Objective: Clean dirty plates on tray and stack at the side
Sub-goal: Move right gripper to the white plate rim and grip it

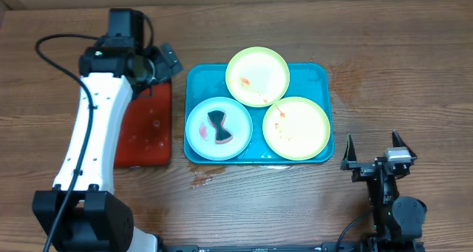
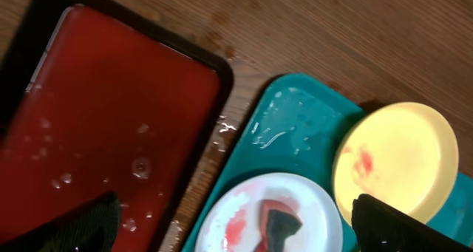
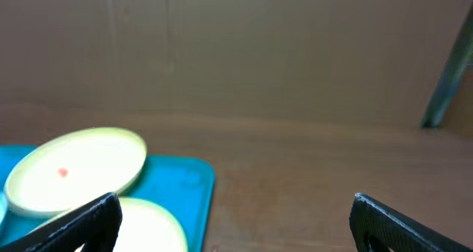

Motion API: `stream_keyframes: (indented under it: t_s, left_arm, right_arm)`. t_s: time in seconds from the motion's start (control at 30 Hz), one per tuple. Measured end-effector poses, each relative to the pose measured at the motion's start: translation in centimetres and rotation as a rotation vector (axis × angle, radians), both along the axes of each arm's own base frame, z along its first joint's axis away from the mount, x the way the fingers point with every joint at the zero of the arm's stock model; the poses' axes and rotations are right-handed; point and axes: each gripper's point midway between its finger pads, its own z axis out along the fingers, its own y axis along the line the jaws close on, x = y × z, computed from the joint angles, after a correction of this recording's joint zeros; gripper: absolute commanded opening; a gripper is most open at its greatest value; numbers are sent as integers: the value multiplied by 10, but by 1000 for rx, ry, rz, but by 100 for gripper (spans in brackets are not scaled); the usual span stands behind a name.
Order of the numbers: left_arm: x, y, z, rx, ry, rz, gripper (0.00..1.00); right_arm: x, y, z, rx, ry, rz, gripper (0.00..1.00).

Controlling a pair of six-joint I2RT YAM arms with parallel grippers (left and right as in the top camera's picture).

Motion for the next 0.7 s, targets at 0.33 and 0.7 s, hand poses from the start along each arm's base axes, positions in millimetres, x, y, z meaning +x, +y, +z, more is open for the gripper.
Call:
stream_keyframes:
  t_s: [0.33,0.7]
  left_arm:
    - [-2,8,-1,6,10,6,100]
    - [-4,8,-2,12,17,-5,100]
  right_arm:
    - [-8,15,46,-26,-190,85,100]
    - [-88,73,157,-4,-681,489,100]
